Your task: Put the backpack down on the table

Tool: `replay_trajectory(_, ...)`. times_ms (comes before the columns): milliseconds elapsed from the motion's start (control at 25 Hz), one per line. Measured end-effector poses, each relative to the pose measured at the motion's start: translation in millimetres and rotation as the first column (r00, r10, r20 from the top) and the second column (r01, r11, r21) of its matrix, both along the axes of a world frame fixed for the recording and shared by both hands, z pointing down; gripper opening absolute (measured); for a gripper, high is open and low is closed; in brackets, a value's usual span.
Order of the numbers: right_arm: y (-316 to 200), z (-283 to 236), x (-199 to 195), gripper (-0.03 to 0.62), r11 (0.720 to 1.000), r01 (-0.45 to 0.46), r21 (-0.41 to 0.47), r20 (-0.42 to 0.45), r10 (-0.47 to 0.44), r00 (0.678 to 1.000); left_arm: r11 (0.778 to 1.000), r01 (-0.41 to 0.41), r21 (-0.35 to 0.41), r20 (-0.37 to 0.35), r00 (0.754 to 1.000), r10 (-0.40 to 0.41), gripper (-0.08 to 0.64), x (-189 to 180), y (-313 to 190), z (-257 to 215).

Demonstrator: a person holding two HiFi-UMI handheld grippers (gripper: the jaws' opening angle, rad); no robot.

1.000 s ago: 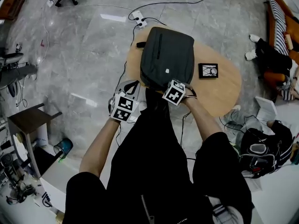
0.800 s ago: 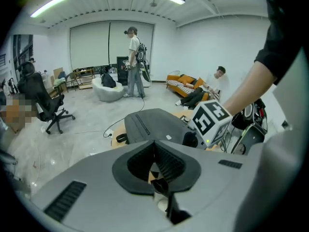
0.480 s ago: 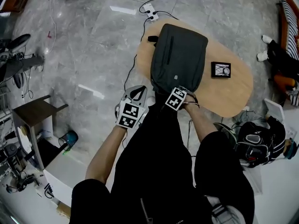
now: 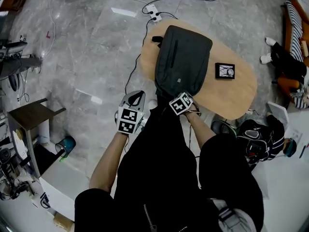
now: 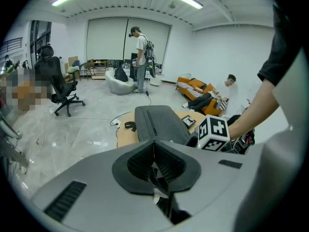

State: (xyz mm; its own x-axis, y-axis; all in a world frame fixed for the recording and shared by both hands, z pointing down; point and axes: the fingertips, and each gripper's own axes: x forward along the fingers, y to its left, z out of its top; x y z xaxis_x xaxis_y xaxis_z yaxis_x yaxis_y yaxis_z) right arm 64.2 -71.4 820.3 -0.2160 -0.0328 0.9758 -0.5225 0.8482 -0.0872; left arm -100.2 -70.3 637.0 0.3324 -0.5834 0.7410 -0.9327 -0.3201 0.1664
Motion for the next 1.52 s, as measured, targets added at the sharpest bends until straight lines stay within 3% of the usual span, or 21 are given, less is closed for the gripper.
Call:
replay_trajectory(40,-7,-8,3,0.025,0.994,-0.112,-0.001,0.042,0.112,0.993,1.000,0.010,0.005,-0.005,1.000,-0.010,0.015,0,1,-2)
replay_trajectory(120,-15,-21,14,0.012,0.948,-0.317,-0.023,0.103,0.318,0.943,0.999,0.033,0.016,-0.019,0.999,-0.033,0.015,1,4,-4)
replay_trajectory(200,-20,-38,21,0.011,0.901,-0.434,-0.023,0.148,0.433,0.889,0.998,0.054,0.028,-0.035,0.998,-0.053,0.015,4,7,-8)
replay_trajectory(360,-22,-88,16,0.010,0.857,-0.516,0.015,0.275,0.492,0.826,0.995,0.079,0.060,-0.068,0.995,-0.075,0.015,16,12,-21)
replay_trajectory(640,-4,-193,-1,0.009,0.796,-0.595,0.110,0.507,0.470,0.723,0.981,0.160,0.111,-0.125,0.981,-0.146,0.015,35,31,-35)
replay_trajectory(960,23,-273,-1,0.009,0.779,-0.587,0.218,0.615,0.357,0.703,0.976,0.126,0.178,-0.144,0.984,-0.101,0.015,65,42,-69)
replay_trajectory(1240,47,-285,0,0.009,0.804,-0.556,0.211,0.630,0.323,0.706,0.969,0.190,0.159,-0.167,0.972,-0.163,0.015,65,56,-70)
replay_trajectory(1360,55,-291,5,0.009,0.805,-0.552,0.219,0.638,0.309,0.705,0.964,0.218,0.149,-0.183,0.965,-0.190,0.015,67,62,-69)
replay_trajectory(1520,60,-291,15,0.009,0.799,-0.559,0.221,0.637,0.316,0.703,0.968,0.199,0.155,-0.185,0.968,-0.169,0.015,80,63,-70)
